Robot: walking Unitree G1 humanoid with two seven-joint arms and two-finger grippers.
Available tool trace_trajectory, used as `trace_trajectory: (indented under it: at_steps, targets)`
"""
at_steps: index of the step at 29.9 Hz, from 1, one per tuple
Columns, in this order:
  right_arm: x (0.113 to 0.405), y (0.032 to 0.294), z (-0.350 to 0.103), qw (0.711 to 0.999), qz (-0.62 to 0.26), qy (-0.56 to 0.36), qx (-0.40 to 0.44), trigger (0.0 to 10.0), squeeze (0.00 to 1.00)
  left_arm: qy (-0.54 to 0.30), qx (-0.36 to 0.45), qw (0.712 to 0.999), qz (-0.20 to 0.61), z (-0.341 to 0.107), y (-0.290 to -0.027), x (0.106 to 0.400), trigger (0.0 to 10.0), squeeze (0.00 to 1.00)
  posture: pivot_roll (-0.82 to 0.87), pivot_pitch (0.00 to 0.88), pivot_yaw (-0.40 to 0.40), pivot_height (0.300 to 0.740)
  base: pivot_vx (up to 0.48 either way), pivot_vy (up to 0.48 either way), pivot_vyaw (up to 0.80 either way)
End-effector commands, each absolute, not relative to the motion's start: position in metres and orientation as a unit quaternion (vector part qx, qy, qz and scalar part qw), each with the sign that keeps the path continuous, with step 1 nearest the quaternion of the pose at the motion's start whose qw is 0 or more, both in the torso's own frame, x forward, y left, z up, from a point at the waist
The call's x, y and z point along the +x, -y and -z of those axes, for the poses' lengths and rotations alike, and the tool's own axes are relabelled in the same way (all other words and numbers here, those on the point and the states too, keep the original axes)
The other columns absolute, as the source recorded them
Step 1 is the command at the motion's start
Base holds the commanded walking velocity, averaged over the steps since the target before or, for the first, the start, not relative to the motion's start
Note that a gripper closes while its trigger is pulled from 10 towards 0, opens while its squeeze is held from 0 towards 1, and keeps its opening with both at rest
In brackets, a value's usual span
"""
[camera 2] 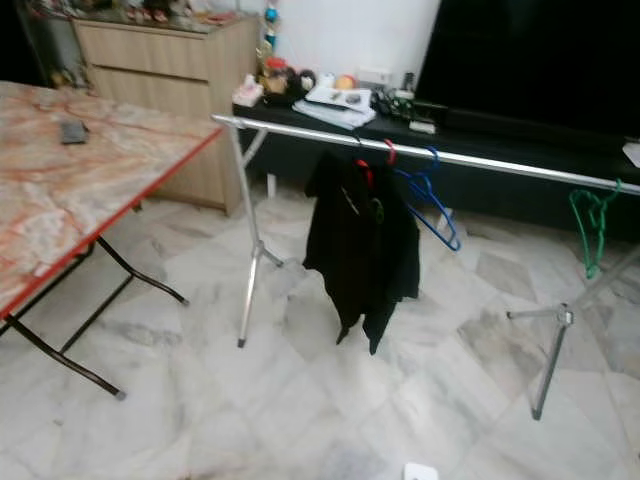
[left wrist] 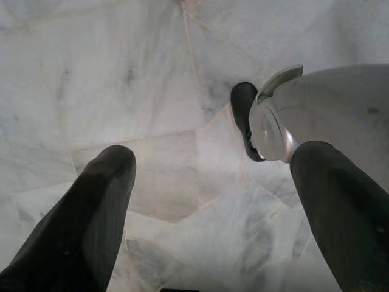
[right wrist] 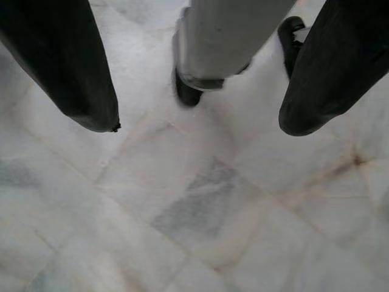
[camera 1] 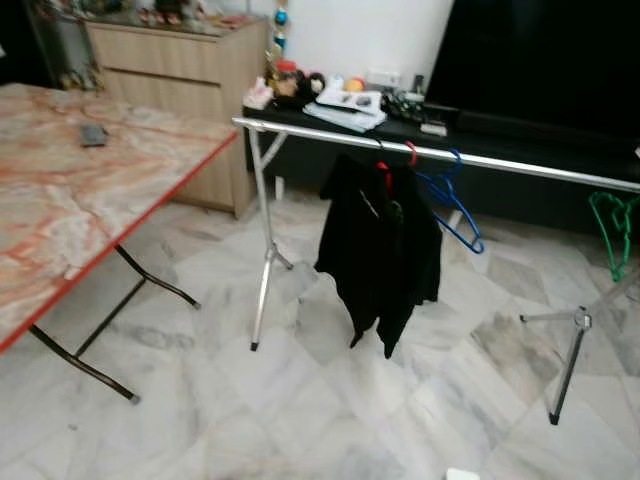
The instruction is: Hang hanger
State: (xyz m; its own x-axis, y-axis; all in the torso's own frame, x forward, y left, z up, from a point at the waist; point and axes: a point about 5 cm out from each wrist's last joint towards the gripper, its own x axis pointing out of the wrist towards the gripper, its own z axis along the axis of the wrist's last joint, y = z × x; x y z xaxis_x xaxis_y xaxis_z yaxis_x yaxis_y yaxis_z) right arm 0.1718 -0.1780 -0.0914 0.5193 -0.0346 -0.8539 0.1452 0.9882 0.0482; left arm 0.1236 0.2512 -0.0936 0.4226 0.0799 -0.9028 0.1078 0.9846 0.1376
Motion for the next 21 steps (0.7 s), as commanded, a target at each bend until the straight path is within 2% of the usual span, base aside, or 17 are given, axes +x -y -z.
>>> trace_trajectory:
  at_steps: [1, 21]
  targets:
    - [0.1960, 0.1869, 0.0787, 0.882, 0.071, -0.452, 0.118, 10.0, 0.00, -0.464, 0.022, 0.885, 0.001, 0.0860, -0.2090, 0.1689, 10.0, 0.00, 0.08, 0.000, -0.106, 0.740, 0.000, 0.000, 0.00]
    - [0.1977, 0.1866, 0.0779, 0.882, 0.067, -0.453, 0.114, 10.0, 0.00, -0.462, -0.002, 0.887, -0.016, 0.0852, -0.2107, 0.1701, 10.0, 0.00, 0.10, 0.000, -0.110, 0.740, 0.000, 0.000, 0.00]
